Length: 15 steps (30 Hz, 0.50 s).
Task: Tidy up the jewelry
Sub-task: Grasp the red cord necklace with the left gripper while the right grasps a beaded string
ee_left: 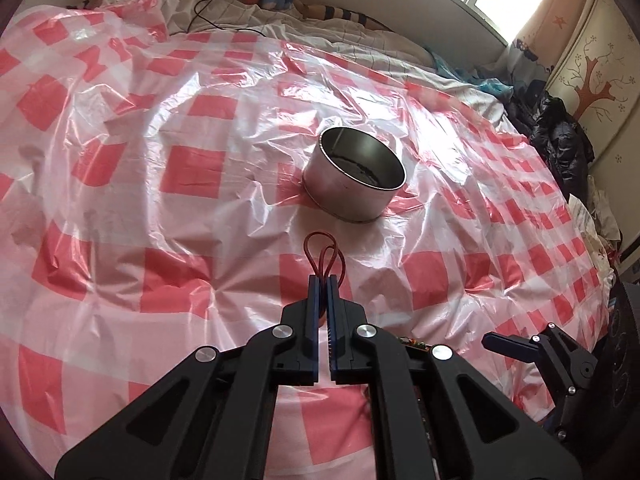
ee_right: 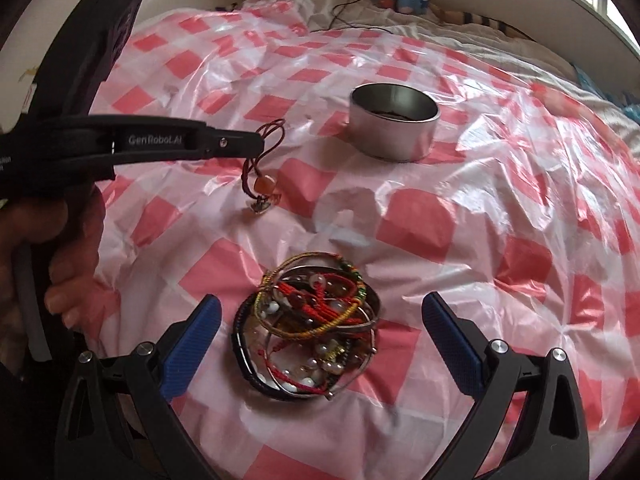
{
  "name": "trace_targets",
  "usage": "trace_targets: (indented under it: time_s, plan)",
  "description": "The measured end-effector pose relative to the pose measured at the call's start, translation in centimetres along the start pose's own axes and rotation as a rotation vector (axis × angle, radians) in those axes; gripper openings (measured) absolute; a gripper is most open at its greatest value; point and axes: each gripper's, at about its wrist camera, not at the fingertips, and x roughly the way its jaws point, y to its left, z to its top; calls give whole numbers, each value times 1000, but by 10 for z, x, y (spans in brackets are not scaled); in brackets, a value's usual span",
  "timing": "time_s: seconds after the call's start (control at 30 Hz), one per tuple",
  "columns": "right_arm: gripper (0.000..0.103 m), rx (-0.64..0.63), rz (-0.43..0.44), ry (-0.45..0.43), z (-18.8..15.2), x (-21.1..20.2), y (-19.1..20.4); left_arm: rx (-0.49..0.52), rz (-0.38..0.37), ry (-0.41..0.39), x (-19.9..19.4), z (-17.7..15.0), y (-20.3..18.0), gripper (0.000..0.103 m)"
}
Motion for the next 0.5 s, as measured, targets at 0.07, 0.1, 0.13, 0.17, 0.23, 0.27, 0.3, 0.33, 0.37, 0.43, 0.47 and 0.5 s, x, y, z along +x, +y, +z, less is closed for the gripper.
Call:
trace_targets:
  time_s: [0.07,0.1,0.13,0.17,0.23,0.27,0.3,0.33,0.37,0.43,0.47,0.5]
  plan:
    - [96,-60,-11,32,7,11,8,-9,11,3,-2,0,8,3]
    - [96,-81,-21,53,11,18,11,-15,13,4,-3,0,12,3]
    - [96,-90,-23,80,15,25,12,-19,15,6,-4,-1,15,3]
    - [96,-88,-26,100,18,31,11,-21,16,7,-4,-2,17,3]
    - [96,-52,-36,140,23,40,4,-25,18,11,-4,-3,20,3]
    - [96,-30,-29,156,23,43,0,-27,17,13,-3,-4,21,3]
    - [96,-5,-15,182,23,49,-4,-26,16,17,-2,-5,21,3]
    - [96,8,0,193,22,52,-5,-25,16,21,-1,-5,22,3]
    - [96,12,14,197,23,55,-6,-26,17,25,1,-5,22,3]
    - [86,27,58,188,25,59,-9,-33,12,33,3,-5,22,3]
    - [66,51,61,184,26,60,-13,-36,10,34,4,-6,22,3]
    - [51,91,80,177,29,60,-20,-37,9,33,4,-6,21,3]
